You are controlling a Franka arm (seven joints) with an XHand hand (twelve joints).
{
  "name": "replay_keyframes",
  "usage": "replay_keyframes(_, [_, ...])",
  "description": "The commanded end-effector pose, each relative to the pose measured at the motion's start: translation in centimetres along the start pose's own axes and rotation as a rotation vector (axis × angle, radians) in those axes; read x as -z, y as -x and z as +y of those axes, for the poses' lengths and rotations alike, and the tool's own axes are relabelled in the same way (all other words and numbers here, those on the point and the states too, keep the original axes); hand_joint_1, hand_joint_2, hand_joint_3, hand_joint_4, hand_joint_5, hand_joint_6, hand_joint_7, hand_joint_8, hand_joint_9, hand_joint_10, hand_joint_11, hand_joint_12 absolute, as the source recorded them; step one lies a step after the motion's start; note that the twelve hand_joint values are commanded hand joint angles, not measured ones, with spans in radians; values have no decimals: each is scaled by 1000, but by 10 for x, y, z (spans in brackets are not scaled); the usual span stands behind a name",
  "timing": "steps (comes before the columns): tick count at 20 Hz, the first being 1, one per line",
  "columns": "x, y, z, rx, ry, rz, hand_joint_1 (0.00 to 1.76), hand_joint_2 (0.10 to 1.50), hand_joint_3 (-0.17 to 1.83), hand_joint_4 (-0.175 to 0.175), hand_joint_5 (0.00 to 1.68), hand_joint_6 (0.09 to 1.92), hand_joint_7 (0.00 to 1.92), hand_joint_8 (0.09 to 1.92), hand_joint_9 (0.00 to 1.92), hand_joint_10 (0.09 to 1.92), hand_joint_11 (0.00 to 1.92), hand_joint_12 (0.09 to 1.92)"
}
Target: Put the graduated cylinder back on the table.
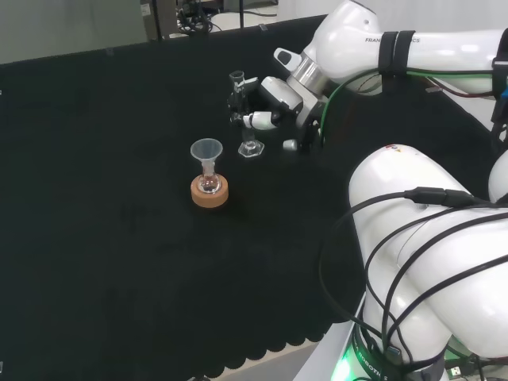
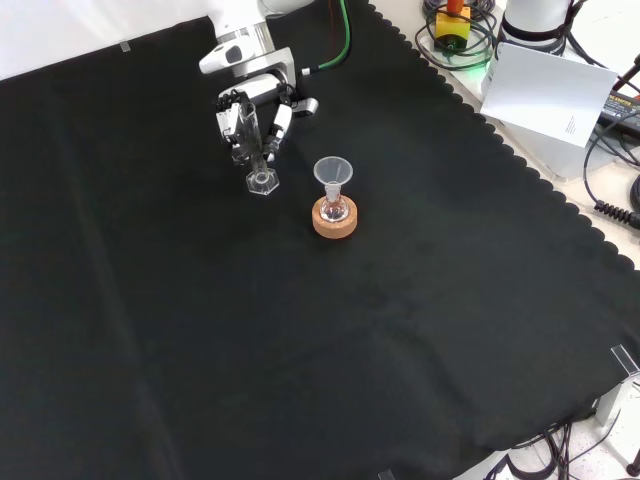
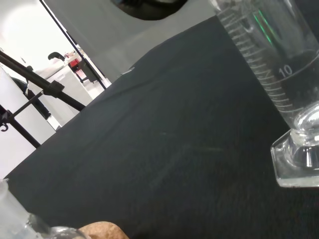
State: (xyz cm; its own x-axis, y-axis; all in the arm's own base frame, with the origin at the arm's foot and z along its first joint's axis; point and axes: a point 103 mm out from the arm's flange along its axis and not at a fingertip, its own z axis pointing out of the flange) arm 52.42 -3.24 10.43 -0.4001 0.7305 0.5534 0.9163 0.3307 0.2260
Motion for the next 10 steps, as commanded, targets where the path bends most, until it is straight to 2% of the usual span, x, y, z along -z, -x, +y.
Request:
replay_keyframes(1, [-6,3,1,-16,13,4,1110,1071,-9,36,1092,843,1453,116,1580,87,1412,628])
replay_keyframes(10, [-12,7,0,-18,21,3,1111,1072,-9,33,1091,845,1451,114,1578,87,1408,628])
